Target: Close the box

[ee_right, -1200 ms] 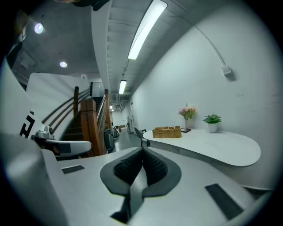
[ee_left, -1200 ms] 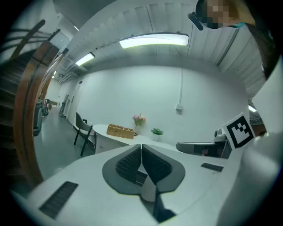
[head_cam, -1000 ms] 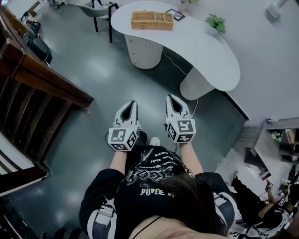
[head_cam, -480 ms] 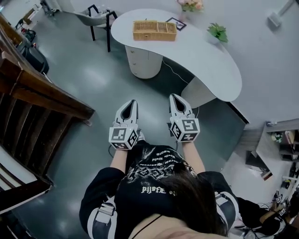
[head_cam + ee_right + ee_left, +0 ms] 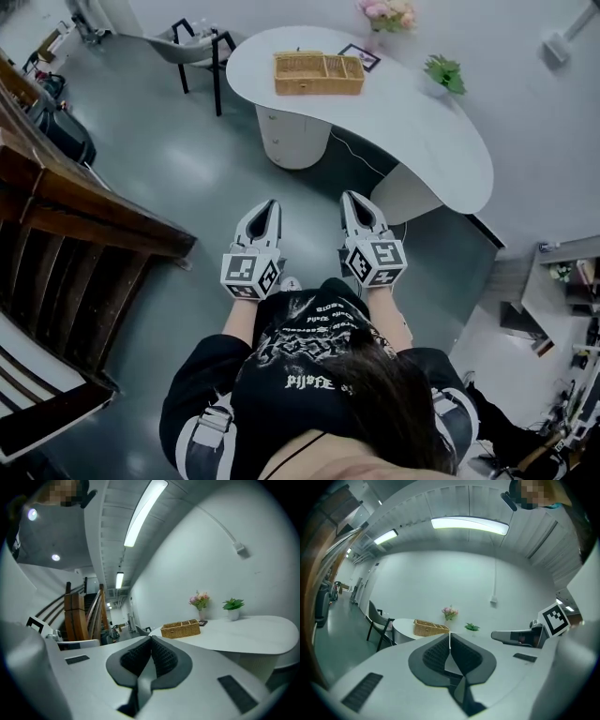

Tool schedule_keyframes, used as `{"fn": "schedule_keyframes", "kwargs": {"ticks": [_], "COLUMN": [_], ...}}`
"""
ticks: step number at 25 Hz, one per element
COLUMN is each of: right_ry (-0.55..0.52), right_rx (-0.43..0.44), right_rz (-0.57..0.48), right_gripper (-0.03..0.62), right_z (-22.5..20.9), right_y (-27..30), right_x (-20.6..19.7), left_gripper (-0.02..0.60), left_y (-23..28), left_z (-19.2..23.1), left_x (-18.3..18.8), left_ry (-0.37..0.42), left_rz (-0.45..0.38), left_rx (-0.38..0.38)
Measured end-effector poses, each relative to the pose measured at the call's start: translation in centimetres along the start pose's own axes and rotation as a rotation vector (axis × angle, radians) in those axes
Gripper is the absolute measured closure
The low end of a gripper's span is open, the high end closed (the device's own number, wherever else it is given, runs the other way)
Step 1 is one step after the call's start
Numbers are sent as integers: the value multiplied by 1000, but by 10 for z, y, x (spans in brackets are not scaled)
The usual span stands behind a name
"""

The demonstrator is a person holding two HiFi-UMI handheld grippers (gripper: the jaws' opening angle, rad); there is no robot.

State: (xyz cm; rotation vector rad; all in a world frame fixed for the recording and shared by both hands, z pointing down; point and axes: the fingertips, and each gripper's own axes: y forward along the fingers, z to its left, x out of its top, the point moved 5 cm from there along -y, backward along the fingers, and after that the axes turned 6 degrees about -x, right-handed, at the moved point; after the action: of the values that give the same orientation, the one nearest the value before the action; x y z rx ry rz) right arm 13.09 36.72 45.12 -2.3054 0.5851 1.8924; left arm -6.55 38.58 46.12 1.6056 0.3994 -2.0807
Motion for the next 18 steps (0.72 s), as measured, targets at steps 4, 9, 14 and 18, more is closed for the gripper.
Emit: {"fn": "schedule_keyframes", "kwargs": {"ticks": [4, 9, 14, 18], "right_ry": [-13, -8, 3, -5], "right_rx": [-47, -43, -10, 6], "right_rz": [11, 31, 48, 58], "right_gripper": [569, 569, 569, 569], "right_z": [-3, -12, -19, -28], "right_y": [5, 16, 45, 70], "right_x": [-3, -10, -16, -12], "left_gripper": [554, 554, 554, 554], "left_y": [2, 6, 18, 32], "left_z": [7, 10, 22, 34], "left_x": [-6, -9, -11, -7], "left_ry": [5, -26, -4, -2], "left_rz": [24, -3, 7, 8], "left_rx": [-1, 10, 56, 108]}}
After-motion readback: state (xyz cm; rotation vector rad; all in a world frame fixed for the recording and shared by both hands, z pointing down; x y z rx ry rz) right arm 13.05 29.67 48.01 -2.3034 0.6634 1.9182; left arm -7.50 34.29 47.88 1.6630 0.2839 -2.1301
